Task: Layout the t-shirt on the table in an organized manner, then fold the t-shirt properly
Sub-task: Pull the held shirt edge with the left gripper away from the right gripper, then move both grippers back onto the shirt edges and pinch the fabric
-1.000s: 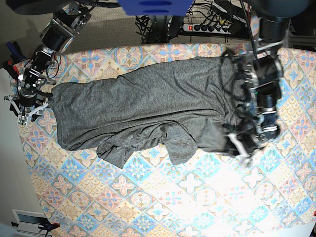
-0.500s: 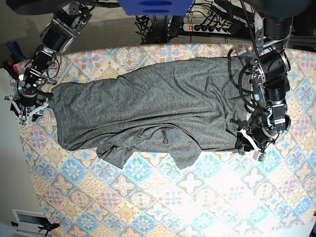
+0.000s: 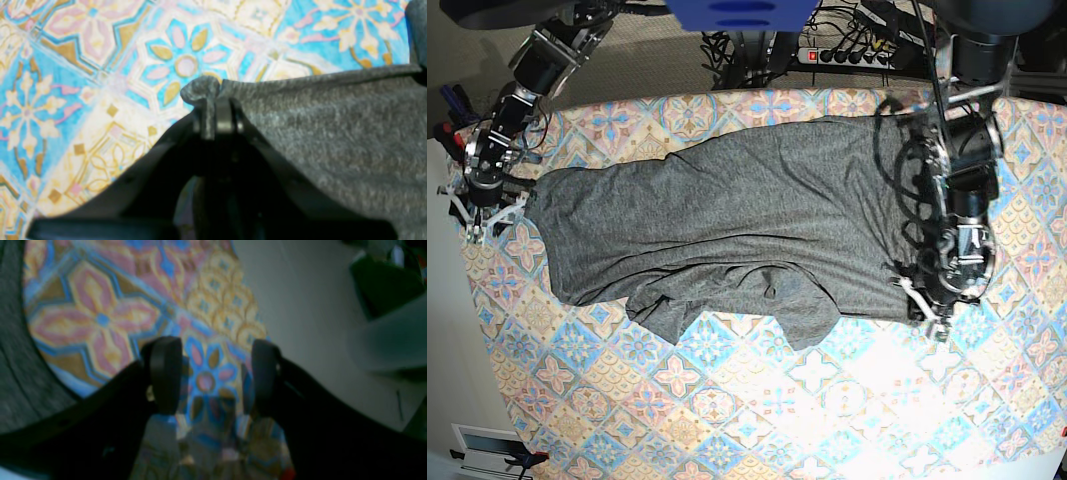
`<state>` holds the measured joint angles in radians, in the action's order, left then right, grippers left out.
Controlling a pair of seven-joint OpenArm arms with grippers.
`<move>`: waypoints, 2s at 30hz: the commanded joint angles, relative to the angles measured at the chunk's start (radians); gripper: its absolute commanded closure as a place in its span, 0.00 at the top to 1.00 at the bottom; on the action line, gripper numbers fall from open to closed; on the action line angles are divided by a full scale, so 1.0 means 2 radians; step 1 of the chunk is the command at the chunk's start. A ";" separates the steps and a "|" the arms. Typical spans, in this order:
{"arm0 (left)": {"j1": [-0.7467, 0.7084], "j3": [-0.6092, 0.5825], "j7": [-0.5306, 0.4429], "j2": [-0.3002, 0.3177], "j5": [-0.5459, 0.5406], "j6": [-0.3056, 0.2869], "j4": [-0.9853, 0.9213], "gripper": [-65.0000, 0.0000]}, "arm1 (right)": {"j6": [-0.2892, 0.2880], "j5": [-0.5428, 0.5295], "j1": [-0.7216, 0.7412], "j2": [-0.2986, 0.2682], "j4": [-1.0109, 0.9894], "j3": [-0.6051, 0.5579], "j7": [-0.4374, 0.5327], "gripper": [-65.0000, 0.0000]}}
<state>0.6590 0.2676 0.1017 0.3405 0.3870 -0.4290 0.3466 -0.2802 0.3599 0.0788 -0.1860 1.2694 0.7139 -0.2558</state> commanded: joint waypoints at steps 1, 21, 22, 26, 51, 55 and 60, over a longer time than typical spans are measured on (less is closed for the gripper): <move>0.015 0.002 0.036 0.028 0.022 0.038 -0.013 0.08 | 0.005 -0.004 0.010 -0.012 0.019 0.001 0.015 0.50; -0.018 0.002 0.065 -0.019 0.025 0.048 0.094 0.08 | -0.069 -0.005 -0.029 -0.009 0.088 0.016 0.025 0.50; -0.027 0.002 0.078 -0.018 0.024 0.048 0.110 0.08 | -0.092 -0.005 -0.034 -0.009 0.098 0.016 0.035 0.50; -0.064 0.002 0.125 0.002 0.027 0.048 0.155 0.09 | -0.192 -0.005 -0.035 -0.008 0.134 0.016 0.080 0.50; -0.205 0.101 0.253 -0.033 -0.059 -0.135 0.547 0.48 | -0.199 -0.003 -0.038 0.030 0.136 -0.108 0.114 0.50; -0.206 0.100 0.291 -0.052 -0.060 -0.135 0.587 0.50 | -0.199 -0.003 -0.035 0.030 0.116 -0.126 0.114 0.50; -0.210 0.098 0.328 -0.068 -0.060 -0.135 0.623 0.51 | -0.199 -0.003 -0.035 0.030 0.042 -0.128 0.114 0.50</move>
<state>0.2211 0.4610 0.7647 0.1909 0.2714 -0.7074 1.5753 -0.6785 0.3729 -0.0082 -0.1162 1.3369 0.4572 -0.0586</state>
